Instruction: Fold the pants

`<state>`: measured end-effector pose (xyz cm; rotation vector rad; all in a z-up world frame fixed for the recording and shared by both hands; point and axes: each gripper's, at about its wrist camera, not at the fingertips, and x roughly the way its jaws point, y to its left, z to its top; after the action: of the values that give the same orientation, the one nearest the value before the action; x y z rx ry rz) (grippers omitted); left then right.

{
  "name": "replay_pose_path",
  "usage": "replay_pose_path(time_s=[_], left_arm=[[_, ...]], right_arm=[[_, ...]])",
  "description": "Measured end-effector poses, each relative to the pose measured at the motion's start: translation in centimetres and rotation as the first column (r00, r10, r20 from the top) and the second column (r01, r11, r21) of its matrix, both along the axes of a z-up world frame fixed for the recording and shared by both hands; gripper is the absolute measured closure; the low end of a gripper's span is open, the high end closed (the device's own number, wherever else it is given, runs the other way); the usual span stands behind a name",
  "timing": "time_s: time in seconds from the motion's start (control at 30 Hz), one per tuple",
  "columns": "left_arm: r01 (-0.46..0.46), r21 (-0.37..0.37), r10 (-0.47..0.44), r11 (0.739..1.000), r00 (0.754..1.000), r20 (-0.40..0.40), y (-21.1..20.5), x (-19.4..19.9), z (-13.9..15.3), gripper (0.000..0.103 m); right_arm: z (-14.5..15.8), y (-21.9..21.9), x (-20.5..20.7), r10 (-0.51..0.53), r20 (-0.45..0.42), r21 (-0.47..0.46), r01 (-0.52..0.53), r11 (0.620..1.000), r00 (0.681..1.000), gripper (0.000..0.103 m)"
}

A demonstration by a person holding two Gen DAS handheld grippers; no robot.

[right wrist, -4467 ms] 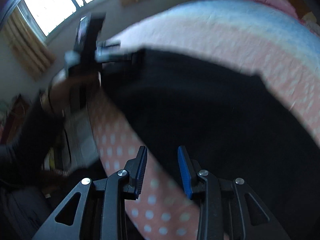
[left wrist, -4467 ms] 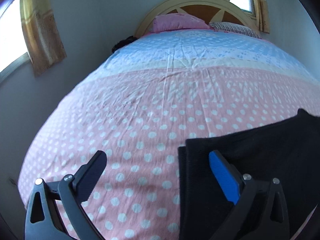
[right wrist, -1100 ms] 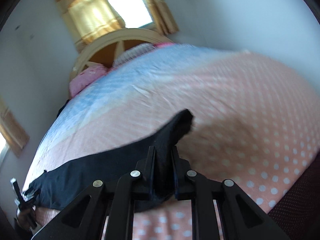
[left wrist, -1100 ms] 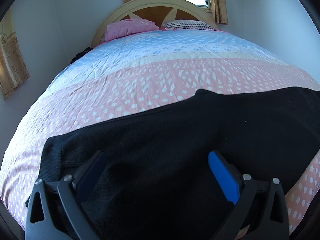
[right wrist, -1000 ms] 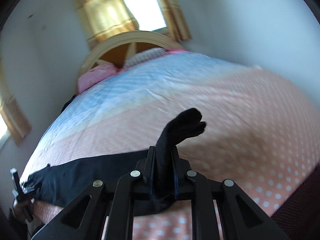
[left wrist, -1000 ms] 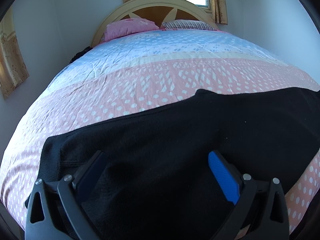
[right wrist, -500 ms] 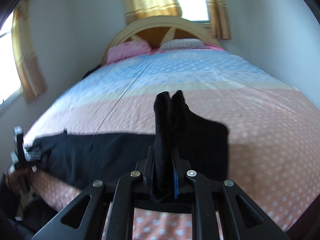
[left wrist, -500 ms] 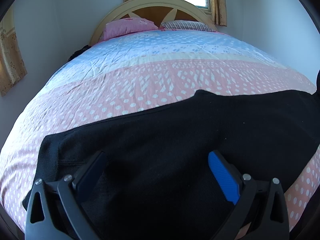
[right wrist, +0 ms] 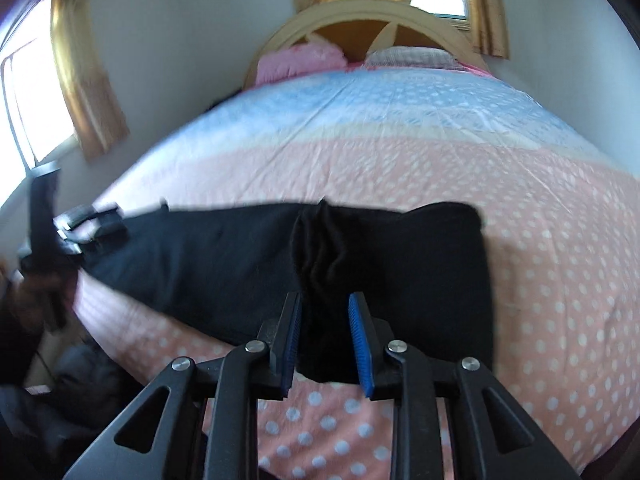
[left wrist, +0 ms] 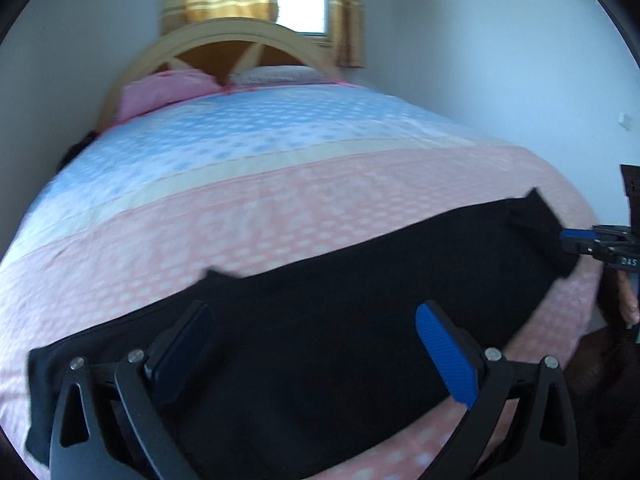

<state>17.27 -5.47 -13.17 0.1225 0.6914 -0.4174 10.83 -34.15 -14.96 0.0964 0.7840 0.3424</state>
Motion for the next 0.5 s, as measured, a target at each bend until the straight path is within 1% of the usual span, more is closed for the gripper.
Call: replay_pose_path(time_s=[0.07, 0.1, 0.17, 0.23, 0.3, 0.4, 0.5], left_arm=[[0.058, -0.029, -0.059, 0.998, 0.998, -0.019, -2.6, 0.6, 0.5, 0.0], [0.098, -0.051, -0.099, 0.994, 0.994, -0.034, -4.2, 1.0, 0.7, 0.0], [0.155, -0.096, -0.162, 0.983, 0.984, -0.069, -7.0, 1.5, 0.6, 0.0], [0.219, -0.146, -0.237, 0.965, 0.964, -0.118, -9.9, 2.1, 0.1, 0.001], [0.251, -0.176, -0.281, 0.952, 0.945, -0.169, -12.3, 2.5, -0.7, 0.004], [0.28, -0.232, -0.334, 0.932, 0.91, -0.245, -15.0, 3.3, -1.9, 0.012], [0.27, -0.245, -0.334, 0.931, 0.902, -0.275, -16.2, 3.7, -3.0, 0.016]], right_arm=[[0.6, -2.4, -0.5, -0.054, 0.011, 0.08, 0.053, 0.995, 0.999, 0.077], [0.7, -3.3, -0.6, -0.083, 0.006, 0.098, 0.082, 0.992, 0.997, 0.077], [0.5, -4.4, -0.4, -0.138, -0.004, 0.092, 0.138, 0.986, 0.99, 0.077], [0.0, -5.4, -0.2, -0.182, -0.02, 0.107, 0.184, 0.977, 0.983, 0.077], [-0.8, -6.0, 0.0, -0.209, -0.037, 0.143, 0.212, 0.967, 0.977, 0.077], [-1.7, -6.0, 0.4, -0.177, -0.056, 0.184, 0.185, 0.965, 0.983, 0.077], [-1.5, -4.4, 0.1, -0.092, -0.028, 0.187, 0.096, 0.978, 0.995, 0.077]])
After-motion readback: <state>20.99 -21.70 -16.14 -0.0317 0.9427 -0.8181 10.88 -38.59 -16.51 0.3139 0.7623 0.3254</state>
